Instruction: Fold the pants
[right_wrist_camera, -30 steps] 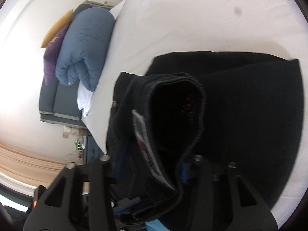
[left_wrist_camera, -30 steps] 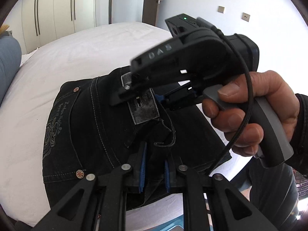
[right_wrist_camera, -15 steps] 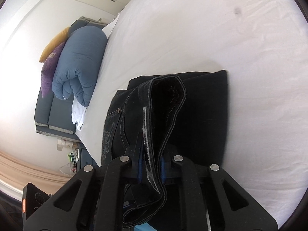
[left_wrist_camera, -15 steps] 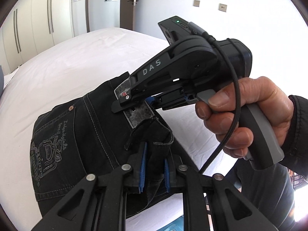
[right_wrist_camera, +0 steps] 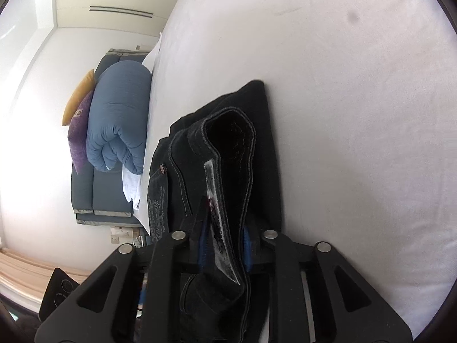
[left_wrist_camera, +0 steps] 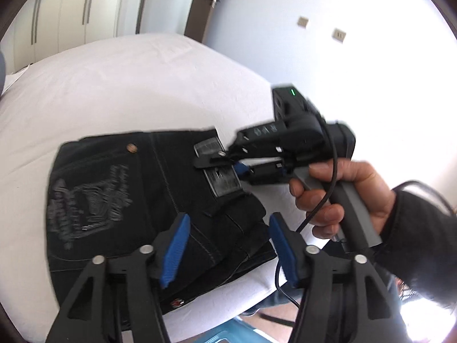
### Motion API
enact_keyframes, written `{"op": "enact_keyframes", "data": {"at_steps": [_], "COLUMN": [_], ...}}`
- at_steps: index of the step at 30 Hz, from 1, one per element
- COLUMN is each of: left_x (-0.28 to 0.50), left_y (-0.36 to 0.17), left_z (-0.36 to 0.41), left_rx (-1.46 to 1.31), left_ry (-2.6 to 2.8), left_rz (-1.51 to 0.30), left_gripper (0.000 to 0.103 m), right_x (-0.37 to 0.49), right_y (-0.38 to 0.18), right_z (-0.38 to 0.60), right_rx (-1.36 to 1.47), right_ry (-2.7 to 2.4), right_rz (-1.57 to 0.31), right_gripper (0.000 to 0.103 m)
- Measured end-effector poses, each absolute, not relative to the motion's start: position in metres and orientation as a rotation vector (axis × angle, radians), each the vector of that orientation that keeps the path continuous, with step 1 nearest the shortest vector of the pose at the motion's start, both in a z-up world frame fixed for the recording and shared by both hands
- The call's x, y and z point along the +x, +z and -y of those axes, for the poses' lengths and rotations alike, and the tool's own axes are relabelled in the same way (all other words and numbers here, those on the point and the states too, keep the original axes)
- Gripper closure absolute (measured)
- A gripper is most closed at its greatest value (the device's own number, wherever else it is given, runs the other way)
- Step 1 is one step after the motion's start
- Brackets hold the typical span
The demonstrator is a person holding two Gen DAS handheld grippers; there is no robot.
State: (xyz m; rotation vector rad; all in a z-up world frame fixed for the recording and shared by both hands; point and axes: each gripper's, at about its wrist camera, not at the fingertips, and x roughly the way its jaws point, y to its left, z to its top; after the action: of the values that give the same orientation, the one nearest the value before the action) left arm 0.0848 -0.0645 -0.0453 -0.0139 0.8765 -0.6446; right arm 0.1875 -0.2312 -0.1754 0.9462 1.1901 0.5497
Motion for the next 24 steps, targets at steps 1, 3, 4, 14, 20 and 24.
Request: {"op": "enact_keyframes", "data": {"at_steps": [1,3,4,14,20,24], "left_x": [0.086,0.095,0.102,0.134,0.144,0.145], "left_y": [-0.04,-0.031,-0.03,-0.072,-0.106,-0.107], "left_z": [0.056,0.035,0.022,0.009,0.017,0.022], "left_rx": [-0.022,-0.047,-0.064,-0.031,0.017,0.043], "left_ry": [-0.629,-0.588,-0.57,-0.459,-0.428,-0.416], "left_rz": [-0.863,-0.846,-0.845,-0.952,-1.073,-1.084], "left_gripper": [0.035,0.035,0.035,0.035,0.04,0.04], "right_x": [0.185,0.177,0.173,0.129,0.095,0.082], "right_y": [-0.172,-0.164,-0.158,-0.123,-0.163,-0.152], "right_z": [0.237,0.25,0.256,0.228,0.222,0.221], "right_rx": [0.946,0.949,0.944,0.892,0.904,0.813], "right_ry": [0.524,0.469,0.435,0.639,0.644,0.634], "right_rz": [-1.173,-1.145,-1.139,-1.139,-1.154,-1.147], "right_gripper": [0.077,0.075,0.075,0.073,0.08,0.079]}}
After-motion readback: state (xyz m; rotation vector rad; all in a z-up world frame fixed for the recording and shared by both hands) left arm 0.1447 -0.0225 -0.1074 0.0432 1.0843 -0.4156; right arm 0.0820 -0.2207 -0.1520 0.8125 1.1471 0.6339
